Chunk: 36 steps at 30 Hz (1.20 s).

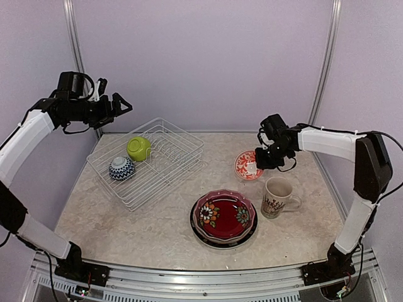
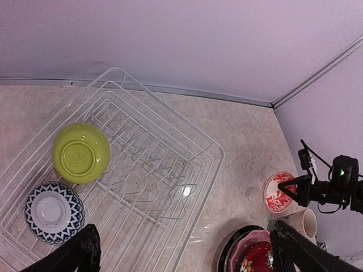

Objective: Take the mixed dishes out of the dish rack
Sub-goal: Place the bowl at the center of the board.

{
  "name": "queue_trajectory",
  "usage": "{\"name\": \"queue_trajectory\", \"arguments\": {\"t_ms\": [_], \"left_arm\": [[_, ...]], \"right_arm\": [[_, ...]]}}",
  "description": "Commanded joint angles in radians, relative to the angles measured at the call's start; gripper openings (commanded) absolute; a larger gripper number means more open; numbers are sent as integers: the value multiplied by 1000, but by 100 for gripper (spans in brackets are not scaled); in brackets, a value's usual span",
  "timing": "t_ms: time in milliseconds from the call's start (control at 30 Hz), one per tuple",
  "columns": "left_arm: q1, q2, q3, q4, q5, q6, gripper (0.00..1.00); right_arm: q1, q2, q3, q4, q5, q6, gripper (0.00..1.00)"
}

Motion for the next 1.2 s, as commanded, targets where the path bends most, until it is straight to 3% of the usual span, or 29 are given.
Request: {"name": "queue_trajectory", "arguments": {"t_ms": [0,567,733,1000,1167], "left_arm": [[-1,-40,-12,-7,2,23,99],[8,-2,-24,-2,14,22,99],[16,16,-12,-18,76,35,99],[24,44,-6,-33,103,37,99],[26,64,2,-50,78,41,99]], "right_arm": [[-16,56,70,-36,-44,-34,0],[-77,177,28,32,-151,-49,4],[-83,143,-13,42,-131,-43,15],[-83,2,-70,46,-97,-33,53],[-82,-101,-114,58,-82,-28,63]]}}
